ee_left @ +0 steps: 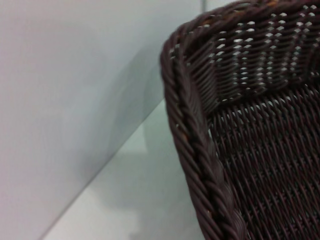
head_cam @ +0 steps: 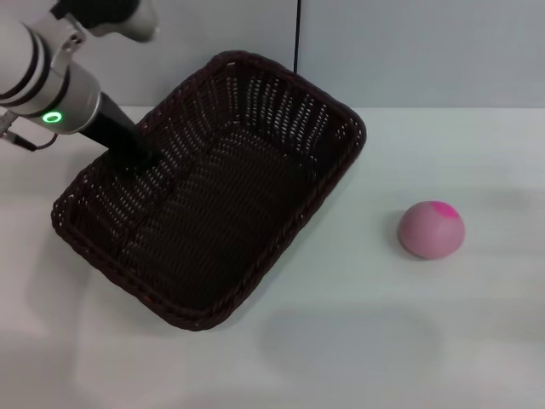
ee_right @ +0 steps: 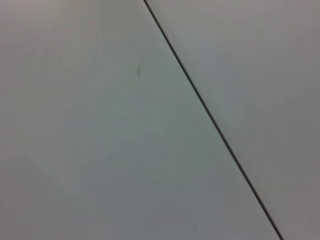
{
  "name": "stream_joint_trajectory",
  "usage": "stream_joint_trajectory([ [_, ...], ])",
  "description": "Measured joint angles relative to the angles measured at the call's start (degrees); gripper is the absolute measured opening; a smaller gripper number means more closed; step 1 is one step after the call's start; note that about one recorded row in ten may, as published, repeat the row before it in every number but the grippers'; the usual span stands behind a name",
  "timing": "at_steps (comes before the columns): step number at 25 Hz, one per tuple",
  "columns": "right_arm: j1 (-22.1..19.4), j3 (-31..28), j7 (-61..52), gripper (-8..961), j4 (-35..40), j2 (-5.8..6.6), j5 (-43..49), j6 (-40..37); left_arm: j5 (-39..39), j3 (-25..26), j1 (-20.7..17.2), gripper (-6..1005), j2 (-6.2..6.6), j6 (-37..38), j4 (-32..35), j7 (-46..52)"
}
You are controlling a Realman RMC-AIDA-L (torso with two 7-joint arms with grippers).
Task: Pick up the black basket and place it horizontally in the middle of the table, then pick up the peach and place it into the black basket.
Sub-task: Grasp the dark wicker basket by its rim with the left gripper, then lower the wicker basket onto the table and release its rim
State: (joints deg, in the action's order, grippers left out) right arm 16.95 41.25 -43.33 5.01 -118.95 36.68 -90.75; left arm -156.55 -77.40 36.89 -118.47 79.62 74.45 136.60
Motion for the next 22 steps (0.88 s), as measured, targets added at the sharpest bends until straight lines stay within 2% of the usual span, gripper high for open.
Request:
stream_joint_trajectory([
  [7,-0.1,-0.1,0.0,737,0.0,-0.05,0.0,0.2,-2.6,-4.2,0.0,233,-0.10,-3.0,4.2,-13.0],
  [14,-0.3,-0.1,0.0,737,-0.2,-0.05,0.0,1.6,-1.7,-9.5,-2.3,234,-0.11,-12.0,7.1,-33.4],
  [16,-0.3,-0.1,0.0,737,-0.3,-0.05,0.0,1.6,-1.4,-10.3,-2.5,234,-0.12,-12.8,7.1,-35.2],
  [19,-0.3,-0.3,0.0,737,-0.4,-0.05,0.0,2.2,5.0,-11.0,-2.4,234,-0.16,-14.1,6.5,-41.4],
  [22,-0.2,-0.6,0.0,737,-0.5,-0.05,0.0,2.4,7.5,-10.8,-2.2,234,-0.13,-13.8,6.4,-43.2],
])
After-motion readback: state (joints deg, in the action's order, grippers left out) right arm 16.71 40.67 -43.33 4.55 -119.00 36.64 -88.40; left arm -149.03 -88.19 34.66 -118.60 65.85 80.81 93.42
